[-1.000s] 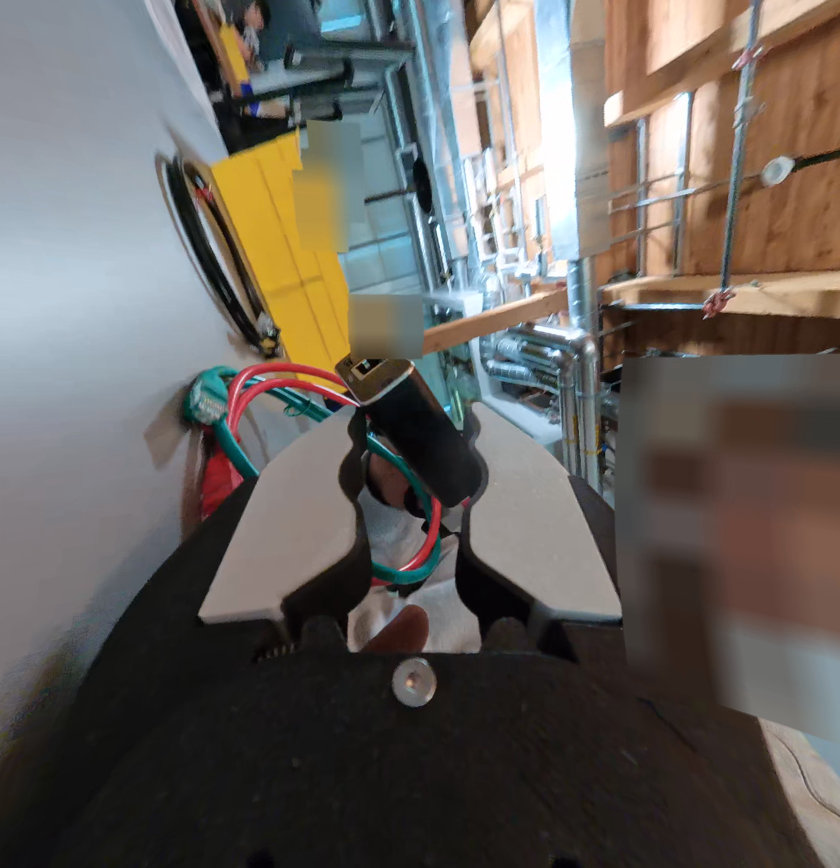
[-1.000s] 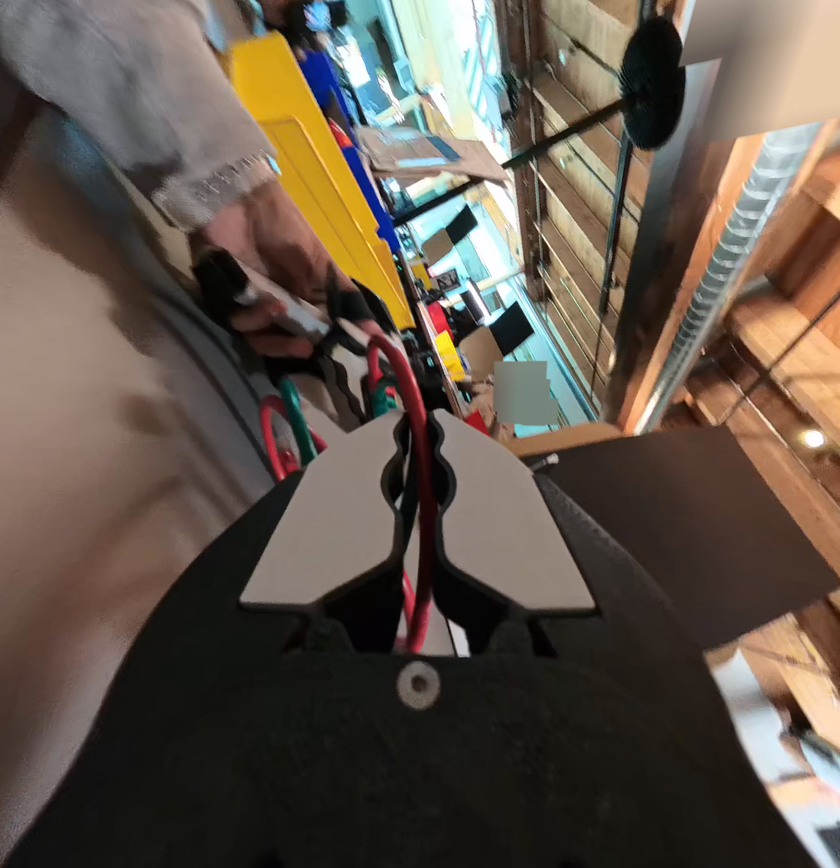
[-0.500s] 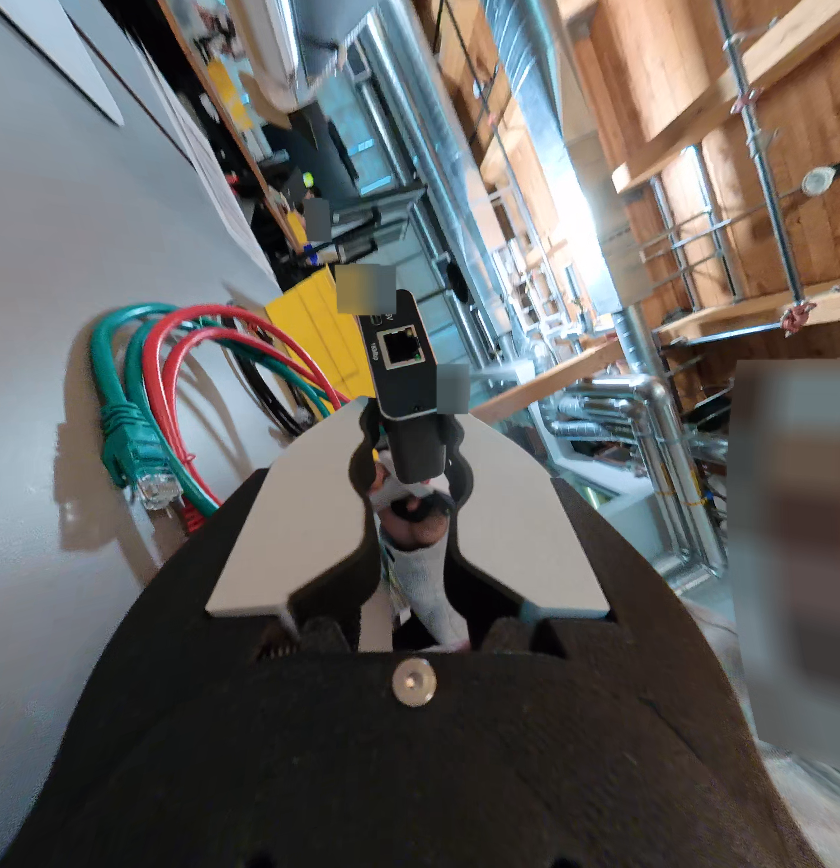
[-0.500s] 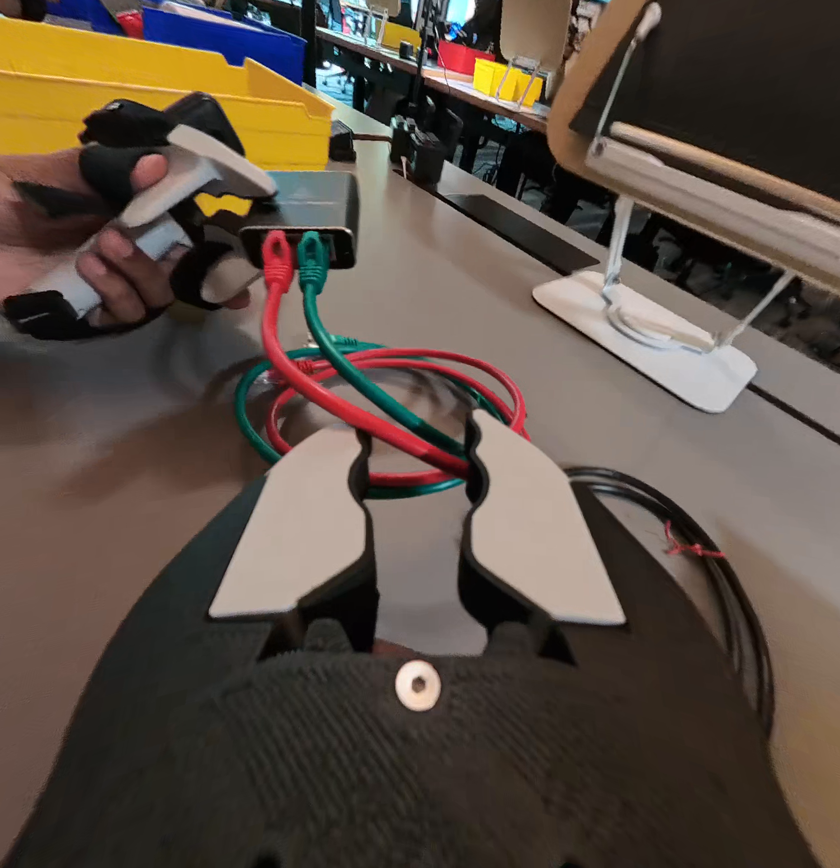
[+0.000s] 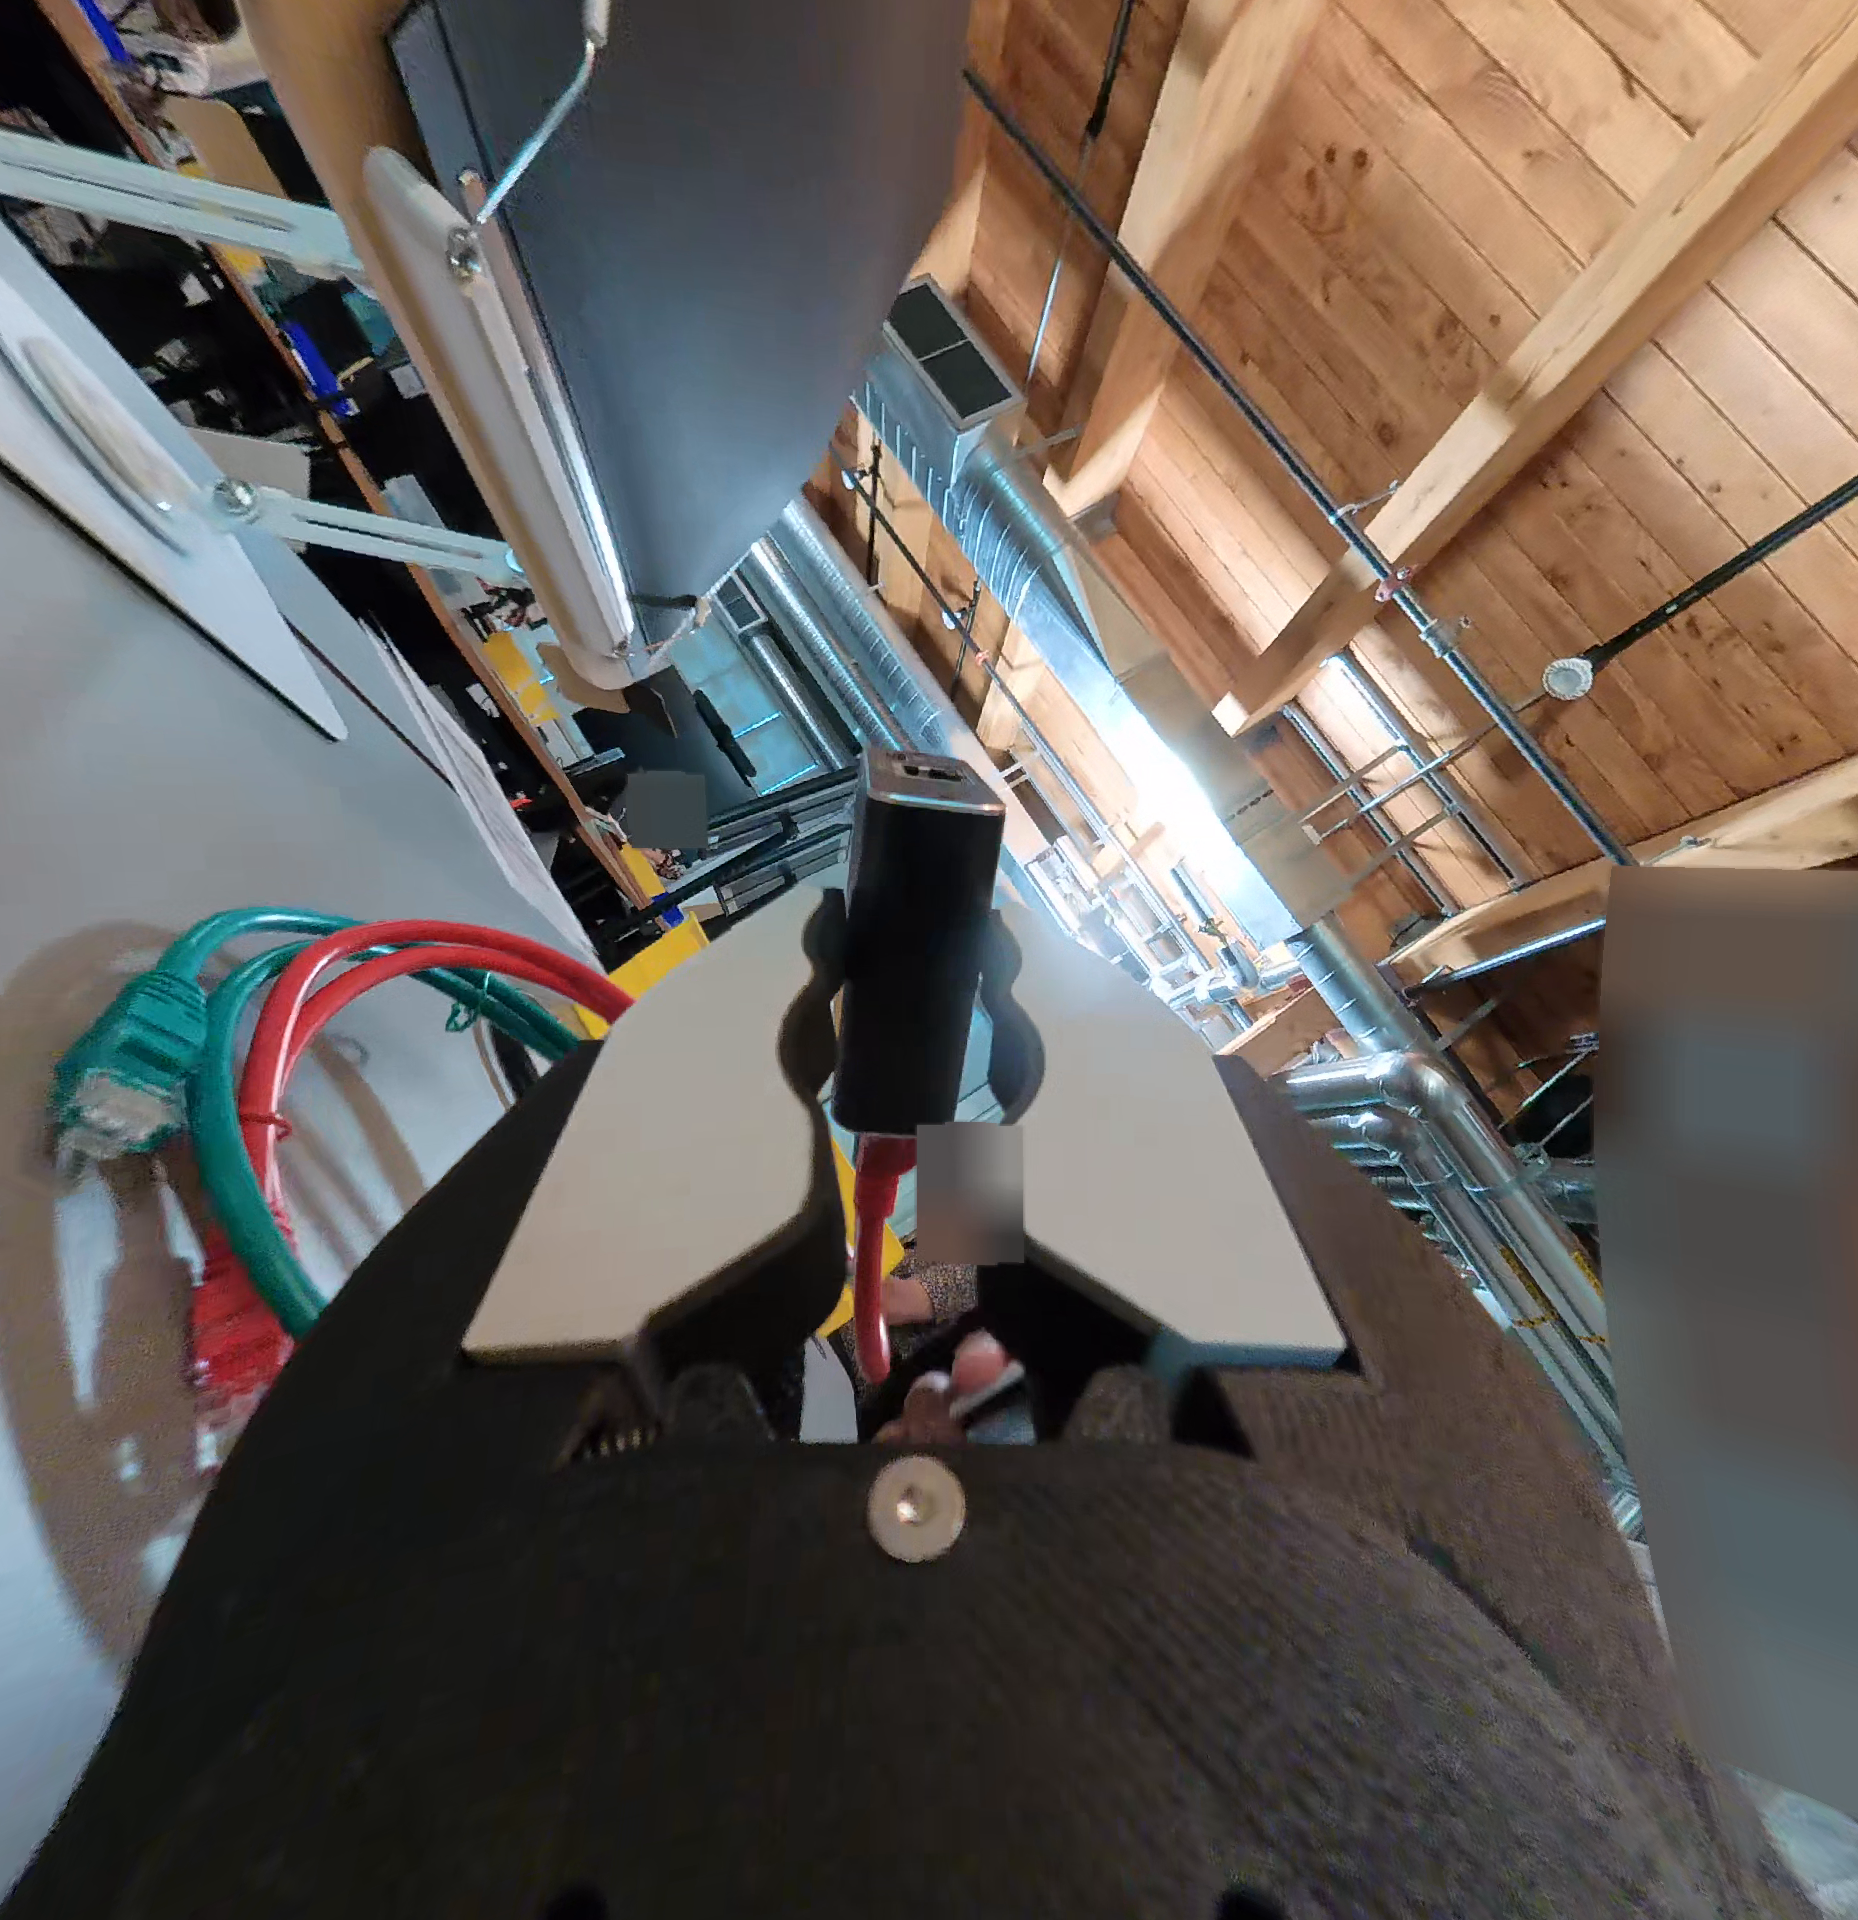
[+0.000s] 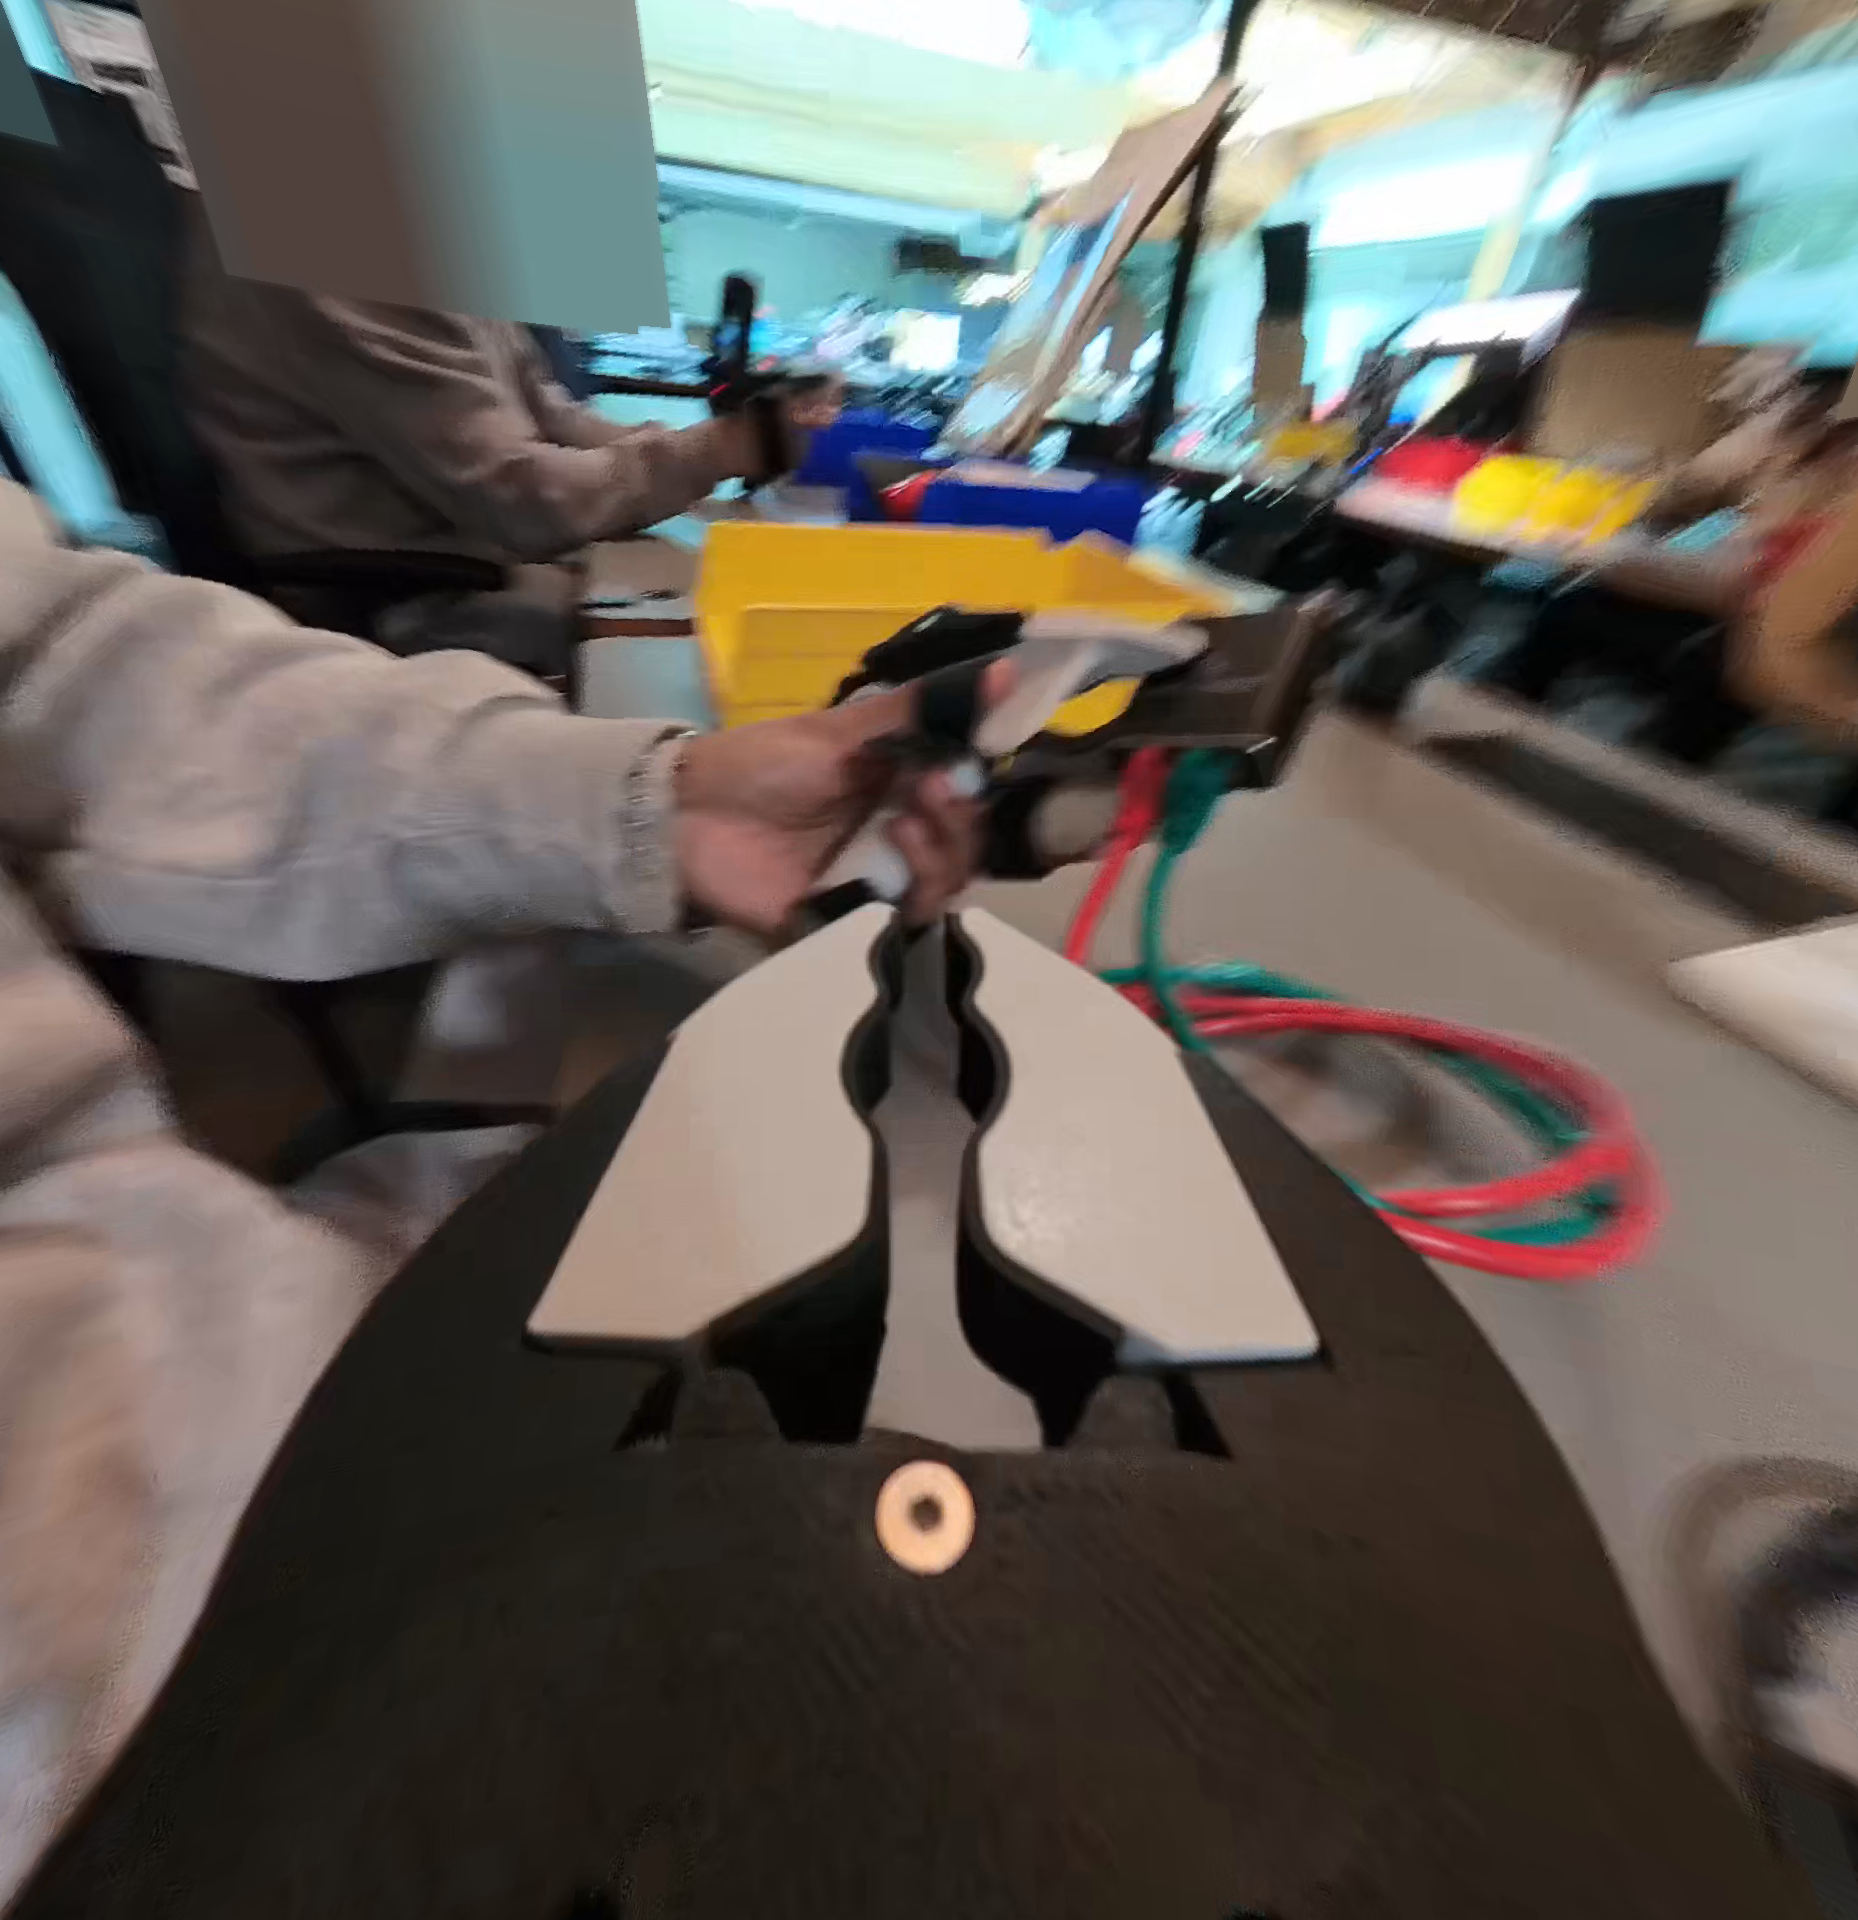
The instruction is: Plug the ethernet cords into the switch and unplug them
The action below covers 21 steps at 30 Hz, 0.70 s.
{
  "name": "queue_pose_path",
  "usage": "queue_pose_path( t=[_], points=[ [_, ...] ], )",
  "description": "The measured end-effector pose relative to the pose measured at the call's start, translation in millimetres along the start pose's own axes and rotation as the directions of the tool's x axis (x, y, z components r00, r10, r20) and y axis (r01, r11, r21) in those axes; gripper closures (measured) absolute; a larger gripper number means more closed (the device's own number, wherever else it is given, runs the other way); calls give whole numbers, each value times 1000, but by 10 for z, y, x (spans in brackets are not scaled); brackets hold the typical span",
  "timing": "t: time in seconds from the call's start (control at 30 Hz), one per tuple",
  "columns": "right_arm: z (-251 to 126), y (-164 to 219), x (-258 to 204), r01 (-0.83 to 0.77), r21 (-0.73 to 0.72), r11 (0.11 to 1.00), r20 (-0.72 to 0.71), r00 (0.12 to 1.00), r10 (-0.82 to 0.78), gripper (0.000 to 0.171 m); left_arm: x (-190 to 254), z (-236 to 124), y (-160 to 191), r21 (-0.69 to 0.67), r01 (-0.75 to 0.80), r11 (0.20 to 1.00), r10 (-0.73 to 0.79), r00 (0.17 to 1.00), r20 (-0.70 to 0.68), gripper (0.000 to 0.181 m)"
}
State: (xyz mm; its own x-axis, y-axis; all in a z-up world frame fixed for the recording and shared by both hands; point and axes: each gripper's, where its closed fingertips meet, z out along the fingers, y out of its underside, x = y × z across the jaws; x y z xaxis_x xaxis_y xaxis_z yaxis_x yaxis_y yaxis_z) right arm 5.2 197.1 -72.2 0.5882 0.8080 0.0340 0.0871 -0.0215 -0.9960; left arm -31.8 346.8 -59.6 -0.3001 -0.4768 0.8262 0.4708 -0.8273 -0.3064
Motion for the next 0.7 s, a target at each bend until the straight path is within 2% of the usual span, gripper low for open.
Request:
queue_pose_path(
  t=[0.03, 0.13, 0.23, 0.3, 0.37, 0.47, 0.7],
  points=[
    [76, 88, -92, -89, -38, 995, 56, 994, 91, 157, 20, 21, 41, -4, 3, 1000, -3, 1000, -7, 157],
    [253, 364, -160, -311, -157, 937, 80, 942, 326, 125, 121, 101, 212, -16, 30, 999, -31, 998, -56, 157],
    [275, 514, -170, -430, -265, 863, 111, 875, 471, 123, 221, 177, 382, -44, 42, 998, -46, 994, -95, 154],
    [237, 478, -28, -495, -210, 843, 82, 851, 520, 122, 240, 199, 445, -58, 23, 998, -28, 995, -93, 155],
    [159, 393, 188, -511, -119, 851, 29, 855, 518, 121, 228, 201, 445, -57, 17, 998, -22, 996, -82, 155],
    [-8, 221, 491, -440, 20, 898, -59, 896, 440, 119, 139, 187, 476, -77, 6, 997, -9, 999, -32, 154],
    [-306, -45, 822, -229, 169, 959, -225, 938, 264, 104, -34, 188, 759, -209, 48, 977, -40, 998, 45, 155]
  ],
)
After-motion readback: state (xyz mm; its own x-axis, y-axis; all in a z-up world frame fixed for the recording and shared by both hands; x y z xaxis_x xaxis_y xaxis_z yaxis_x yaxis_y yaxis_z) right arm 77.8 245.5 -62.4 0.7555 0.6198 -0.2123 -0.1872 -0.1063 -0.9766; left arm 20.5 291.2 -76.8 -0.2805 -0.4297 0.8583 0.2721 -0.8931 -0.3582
